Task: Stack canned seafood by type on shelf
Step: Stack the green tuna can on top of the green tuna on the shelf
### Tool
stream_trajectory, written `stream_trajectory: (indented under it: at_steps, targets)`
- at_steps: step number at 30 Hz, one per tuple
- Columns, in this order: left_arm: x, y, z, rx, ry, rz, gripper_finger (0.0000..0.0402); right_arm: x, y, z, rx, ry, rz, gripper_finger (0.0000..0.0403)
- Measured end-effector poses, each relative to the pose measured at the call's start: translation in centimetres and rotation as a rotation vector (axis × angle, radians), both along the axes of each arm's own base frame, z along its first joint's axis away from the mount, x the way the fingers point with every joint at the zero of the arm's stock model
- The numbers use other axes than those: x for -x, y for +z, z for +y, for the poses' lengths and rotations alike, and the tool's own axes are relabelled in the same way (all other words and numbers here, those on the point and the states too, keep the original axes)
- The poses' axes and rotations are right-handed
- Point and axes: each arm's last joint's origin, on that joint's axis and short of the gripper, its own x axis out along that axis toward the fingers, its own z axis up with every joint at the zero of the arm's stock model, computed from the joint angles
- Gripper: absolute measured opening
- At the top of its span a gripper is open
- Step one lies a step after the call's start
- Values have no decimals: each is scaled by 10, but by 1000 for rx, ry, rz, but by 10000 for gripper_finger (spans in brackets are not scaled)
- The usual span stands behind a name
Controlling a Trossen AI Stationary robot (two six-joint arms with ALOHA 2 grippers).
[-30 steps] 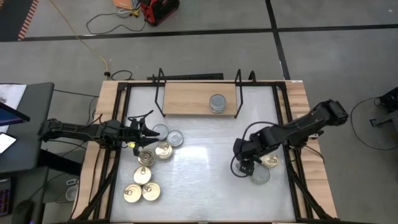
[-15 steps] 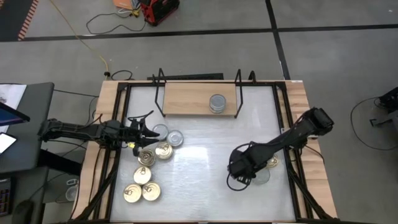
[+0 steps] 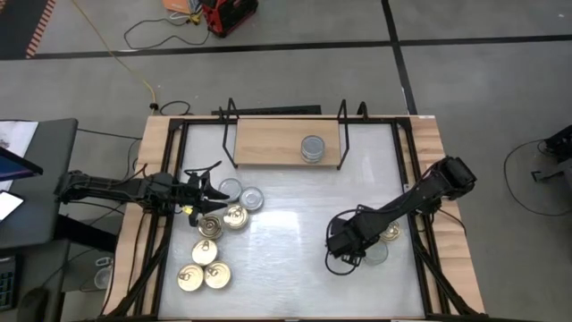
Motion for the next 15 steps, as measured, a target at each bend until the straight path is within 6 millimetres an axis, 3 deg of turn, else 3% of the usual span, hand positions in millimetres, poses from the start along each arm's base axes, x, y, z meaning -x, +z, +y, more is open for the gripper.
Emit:
stream_trajectory:
  at_steps: [1,8,11,15]
  targets:
    - [0,0,0,0,1,0,126,0,0,0,1,21,-2,162]
    - [0,0,0,-3,6,-1,126,-8,0,2,133,243,-121,161]
    - [0,1,0,-12,7,-7,126,-15,2,-3,326,348,-212,161]
    - [0,1,1,-20,28,-9,126,-29,10,-16,723,448,-315,181]
